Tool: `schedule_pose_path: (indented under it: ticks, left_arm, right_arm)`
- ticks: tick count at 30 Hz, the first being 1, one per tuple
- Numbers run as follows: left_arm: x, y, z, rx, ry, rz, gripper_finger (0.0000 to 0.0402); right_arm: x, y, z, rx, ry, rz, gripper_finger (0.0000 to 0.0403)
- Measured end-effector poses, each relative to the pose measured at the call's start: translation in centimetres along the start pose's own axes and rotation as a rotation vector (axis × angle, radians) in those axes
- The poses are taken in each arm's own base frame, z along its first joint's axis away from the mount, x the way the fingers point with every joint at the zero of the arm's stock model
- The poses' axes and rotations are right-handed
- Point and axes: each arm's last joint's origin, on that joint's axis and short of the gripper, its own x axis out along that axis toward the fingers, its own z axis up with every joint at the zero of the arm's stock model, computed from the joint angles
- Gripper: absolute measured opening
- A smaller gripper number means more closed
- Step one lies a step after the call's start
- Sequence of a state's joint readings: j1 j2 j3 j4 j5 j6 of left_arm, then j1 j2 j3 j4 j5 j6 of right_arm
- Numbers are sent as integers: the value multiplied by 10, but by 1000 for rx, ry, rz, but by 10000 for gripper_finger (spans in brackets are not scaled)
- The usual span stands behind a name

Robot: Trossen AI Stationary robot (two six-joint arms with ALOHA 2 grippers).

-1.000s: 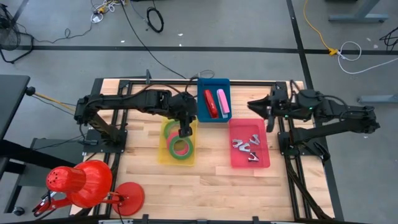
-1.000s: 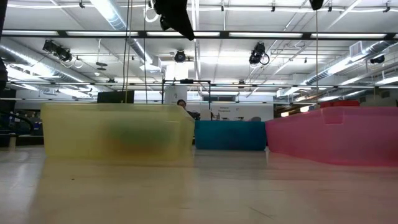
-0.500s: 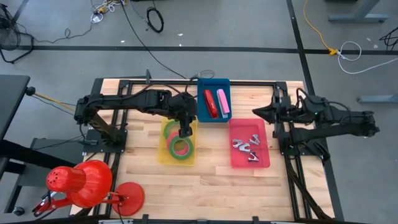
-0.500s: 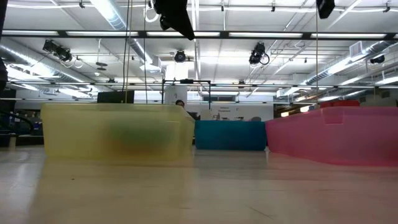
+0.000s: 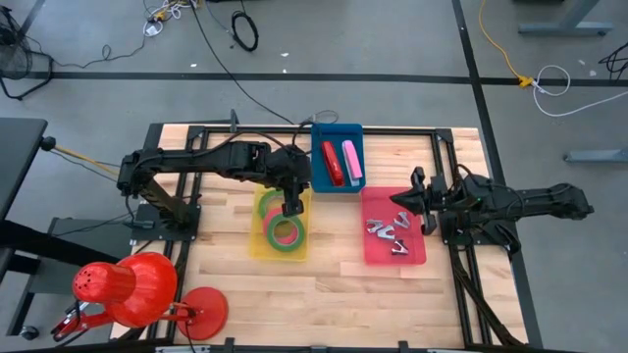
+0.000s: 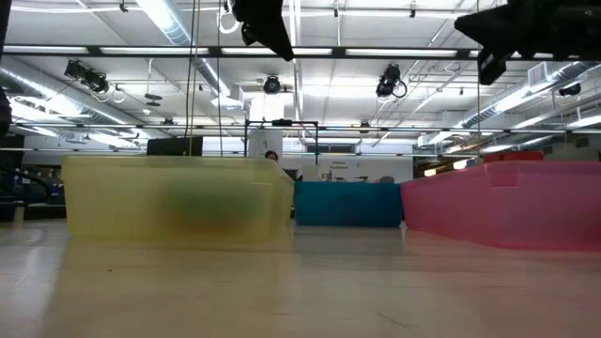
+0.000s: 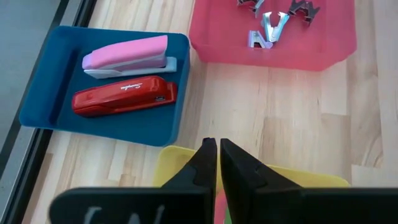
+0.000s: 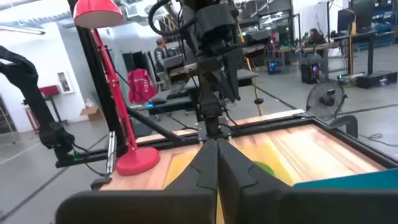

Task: Pick and place Stapler, Stapler remover, tape
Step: Return to Home Position

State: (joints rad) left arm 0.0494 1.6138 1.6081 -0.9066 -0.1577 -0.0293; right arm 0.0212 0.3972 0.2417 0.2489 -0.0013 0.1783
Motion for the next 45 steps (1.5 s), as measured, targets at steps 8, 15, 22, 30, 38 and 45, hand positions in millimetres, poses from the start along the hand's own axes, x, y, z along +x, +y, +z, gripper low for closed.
schedule_pose_path:
  ticks: [8,15,22,30,38,45]
  left_arm:
    - [0,0,0,0,0,0,25]
    - [0,0,0,0,0,7,25]
    - [0,0,-1,1,11,7,25]
    - [0,0,-1,1,12,7,25]
    - [0,0,-1,1,12,7,25]
    - [0,0,-1,-1,12,7,25]
  right_arm:
    - [-9,-3,-23,-3,9,24,2]
    - [-13,-6,-39,-7,30,40,1]
    - [-15,-8,-53,-5,63,34,1]
    - [-16,-10,-61,-6,78,28,1]
    - [-16,-10,-62,-36,80,20,2]
    - [-16,-13,-66,-39,111,-64,16]
